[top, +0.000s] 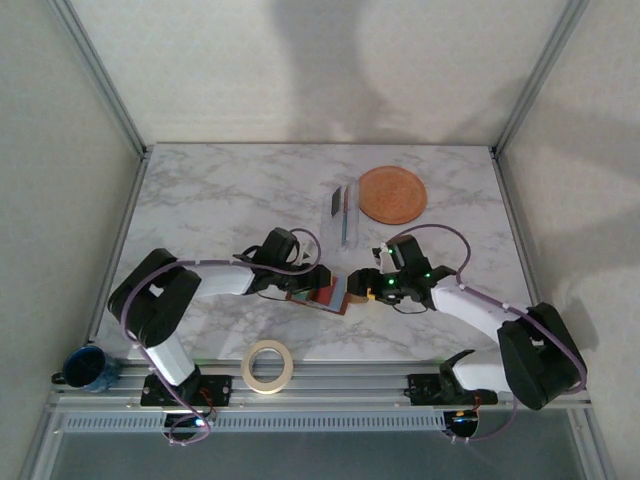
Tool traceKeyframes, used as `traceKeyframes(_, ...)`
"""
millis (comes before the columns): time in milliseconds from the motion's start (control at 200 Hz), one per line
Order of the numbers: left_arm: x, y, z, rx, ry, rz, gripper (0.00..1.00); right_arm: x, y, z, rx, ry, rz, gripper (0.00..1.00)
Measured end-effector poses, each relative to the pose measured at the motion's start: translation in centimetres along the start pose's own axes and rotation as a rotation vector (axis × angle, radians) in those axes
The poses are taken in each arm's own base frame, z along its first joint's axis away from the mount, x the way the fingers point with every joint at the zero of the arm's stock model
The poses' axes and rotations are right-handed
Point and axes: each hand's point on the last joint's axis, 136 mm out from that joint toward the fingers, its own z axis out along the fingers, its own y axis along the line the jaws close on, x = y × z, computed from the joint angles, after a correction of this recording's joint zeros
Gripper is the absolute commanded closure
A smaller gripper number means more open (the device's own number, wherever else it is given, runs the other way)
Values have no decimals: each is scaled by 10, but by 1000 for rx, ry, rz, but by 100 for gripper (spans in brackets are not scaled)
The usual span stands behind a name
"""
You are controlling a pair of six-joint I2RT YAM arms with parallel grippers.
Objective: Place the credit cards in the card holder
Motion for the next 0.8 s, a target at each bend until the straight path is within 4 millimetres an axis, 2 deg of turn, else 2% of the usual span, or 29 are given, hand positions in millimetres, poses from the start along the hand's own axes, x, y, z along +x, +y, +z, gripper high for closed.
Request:
traceKeyframes(130, -14, 9, -17, -43, -64, -26, 34, 2, 3, 1, 97, -16, -30, 11)
traceKeyframes(275, -28, 19, -44, -59, -152, -63, 33, 3, 4, 2, 202, -56, -58, 9)
traceKeyframes(405, -41, 32, -62, -92, -217, -97, 31, 2, 13, 7, 260, -79, -86, 9)
traceKeyframes(471, -45, 40, -66, -119, -235, -115, 32, 3, 19, 13, 293, -78, -102, 1)
traceKeyframes(501, -46, 45, -67, -131, -238, -122, 34, 3, 23, 16, 310, -79, -108, 1)
traceKeyframes(681, -37, 74, -59, -188, -212, -183, 71, -5, 38, 39, 401, -119, -107, 1)
traceKeyframes(796, -25, 89, -53, -216, -178, -207, 75, -11, 35, 55, 459, -129, -92, 1)
